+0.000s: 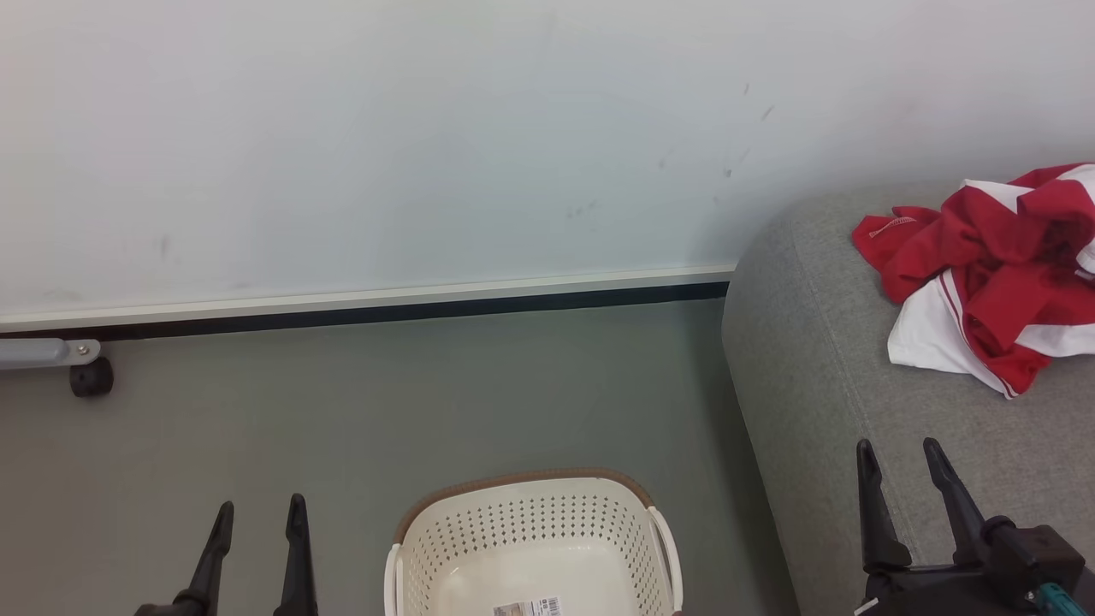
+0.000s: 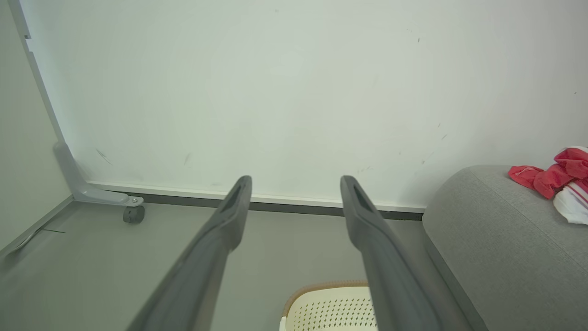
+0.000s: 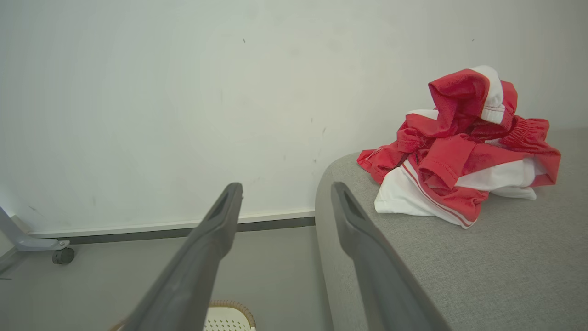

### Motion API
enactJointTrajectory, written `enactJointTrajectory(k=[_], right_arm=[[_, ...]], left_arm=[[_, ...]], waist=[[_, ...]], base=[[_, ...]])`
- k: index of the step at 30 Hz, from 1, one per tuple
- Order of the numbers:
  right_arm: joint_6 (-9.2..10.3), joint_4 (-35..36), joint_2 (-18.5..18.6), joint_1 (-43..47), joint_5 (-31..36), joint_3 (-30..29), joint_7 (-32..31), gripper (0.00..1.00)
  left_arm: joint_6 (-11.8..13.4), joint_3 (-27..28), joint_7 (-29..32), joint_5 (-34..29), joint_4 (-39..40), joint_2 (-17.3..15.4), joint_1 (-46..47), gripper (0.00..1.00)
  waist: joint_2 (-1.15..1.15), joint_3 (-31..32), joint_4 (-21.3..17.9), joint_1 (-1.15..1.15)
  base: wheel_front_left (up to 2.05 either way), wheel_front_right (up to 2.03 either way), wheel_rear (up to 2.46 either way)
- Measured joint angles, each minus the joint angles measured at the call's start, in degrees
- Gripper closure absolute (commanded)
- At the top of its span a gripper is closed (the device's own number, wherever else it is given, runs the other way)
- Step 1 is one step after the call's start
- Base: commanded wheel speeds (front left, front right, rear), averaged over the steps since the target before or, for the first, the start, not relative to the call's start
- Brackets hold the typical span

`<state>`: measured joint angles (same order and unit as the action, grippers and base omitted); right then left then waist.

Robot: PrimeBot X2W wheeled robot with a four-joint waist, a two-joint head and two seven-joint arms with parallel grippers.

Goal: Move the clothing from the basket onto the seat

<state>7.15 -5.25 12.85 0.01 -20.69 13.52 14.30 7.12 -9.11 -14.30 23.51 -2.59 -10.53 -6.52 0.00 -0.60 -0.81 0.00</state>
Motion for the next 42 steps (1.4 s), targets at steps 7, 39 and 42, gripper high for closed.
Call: enactJointTrajectory(k=[7,39,42], right_arm=[[0.0,1.8,-0.8,0.1,2.2,-1.1,0.0,0.0],[-1.15,-0.8,-3.8,3.3,-1.9,-3.9,-2.1,1.0],[-1.69,-1.1,-4.0,3.0,-4.8,-4.5,-2.7,1.0]], left_arm=[[0.0,0.1,0.0,-0.4,0.5,0.2,0.0,0.0],[-1.2,1.1,2.2,3.5,-3.2,2.2,-0.9,1.0],[-1.7,1.5,2.9,5.9,-3.6,2.5,-0.7,1.0]], waist=[[0.0,0.2,0.0,0.0],[0.0,0.1,0.5,0.0],[0.0,0.1,0.5,0.0]], base=[[0.0,0.0,0.0],[0.0,0.0,0.0],[0.0,0.0,0.0]])
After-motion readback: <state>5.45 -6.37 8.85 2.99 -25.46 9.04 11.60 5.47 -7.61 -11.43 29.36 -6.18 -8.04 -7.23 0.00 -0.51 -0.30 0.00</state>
